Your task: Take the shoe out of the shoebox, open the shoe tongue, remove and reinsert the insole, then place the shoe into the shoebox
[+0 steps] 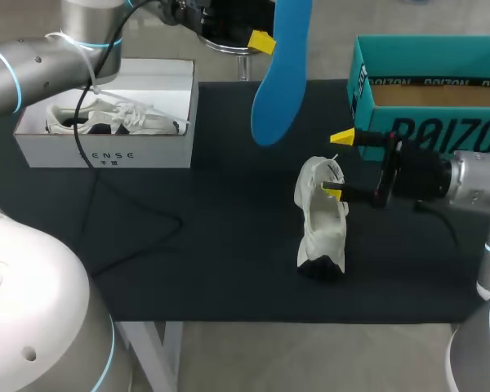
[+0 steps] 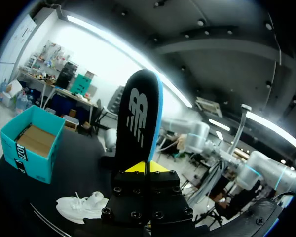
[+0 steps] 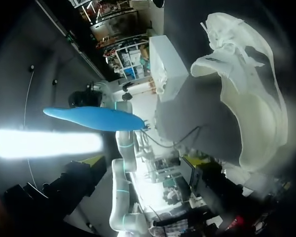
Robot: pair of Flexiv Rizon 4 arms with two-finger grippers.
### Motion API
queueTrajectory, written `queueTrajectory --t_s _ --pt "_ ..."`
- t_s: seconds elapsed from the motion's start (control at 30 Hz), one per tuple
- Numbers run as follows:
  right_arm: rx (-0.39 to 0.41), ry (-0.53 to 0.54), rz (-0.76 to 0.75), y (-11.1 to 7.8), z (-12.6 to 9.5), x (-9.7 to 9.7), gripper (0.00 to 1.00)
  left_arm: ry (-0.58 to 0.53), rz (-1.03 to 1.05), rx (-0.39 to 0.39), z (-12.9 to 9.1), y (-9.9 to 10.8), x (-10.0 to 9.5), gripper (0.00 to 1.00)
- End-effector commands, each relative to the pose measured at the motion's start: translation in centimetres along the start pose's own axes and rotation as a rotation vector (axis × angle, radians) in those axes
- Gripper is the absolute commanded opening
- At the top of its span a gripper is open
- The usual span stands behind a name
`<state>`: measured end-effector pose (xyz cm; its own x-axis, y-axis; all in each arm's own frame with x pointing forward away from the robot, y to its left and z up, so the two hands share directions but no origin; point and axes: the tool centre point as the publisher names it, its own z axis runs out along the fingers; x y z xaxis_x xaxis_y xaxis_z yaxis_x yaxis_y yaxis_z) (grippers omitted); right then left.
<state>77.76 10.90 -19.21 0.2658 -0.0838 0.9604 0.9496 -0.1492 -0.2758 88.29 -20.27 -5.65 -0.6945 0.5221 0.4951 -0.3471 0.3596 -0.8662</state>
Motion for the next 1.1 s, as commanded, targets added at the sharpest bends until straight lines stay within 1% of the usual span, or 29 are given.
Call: queueTrajectory --t_s 0.03,0.2,0.37,0.57,0.8,0.9,0.93,0.97,1.03,1.1 --pt "0.021 -0.010 0.009 1.4 1.9 -0.4 1.00 0.000 0.001 -0.001 0.0 0.0 0.0 0.00" --pt "0.036 -0.015 0.022 2.6 2.0 -0.8 1.00 0.000 0.001 -0.001 0.0 0.0 0.0 0.00" --pt "0.037 -0.014 0.024 3.2 1.9 -0.7 1.00 0.000 0.001 -0.001 0.0 0.0 0.0 0.00" --pt "0.048 -0.026 0.008 2.9 2.1 -0.1 1.00 0.000 0.001 -0.001 0.0 0.0 0.0 0.00" --pt "0.048 -0.026 0.008 2.9 2.1 -0.1 1.00 0.000 0.001 -0.001 0.0 0.0 0.0 0.00" --pt "0.048 -0.026 0.008 2.9 2.1 -0.1 1.00 -0.110 0.181 -0.110 1.6 -0.1 2.3 0.00" --pt "0.048 -0.026 0.008 2.9 2.1 -0.1 1.00 -0.142 0.245 -0.134 2.1 -0.1 3.2 0.00" --pt "0.048 -0.026 0.008 2.9 2.1 -0.1 1.00 -0.163 0.307 -0.142 2.4 0.0 4.1 0.00" --pt "0.048 -0.026 0.008 2.9 2.1 -0.1 1.00 -0.209 0.419 -0.191 3.3 0.2 6.2 0.00" --pt "0.048 -0.026 0.008 2.9 2.1 -0.1 1.00 -0.214 0.522 -0.234 4.1 0.6 8.3 0.00"
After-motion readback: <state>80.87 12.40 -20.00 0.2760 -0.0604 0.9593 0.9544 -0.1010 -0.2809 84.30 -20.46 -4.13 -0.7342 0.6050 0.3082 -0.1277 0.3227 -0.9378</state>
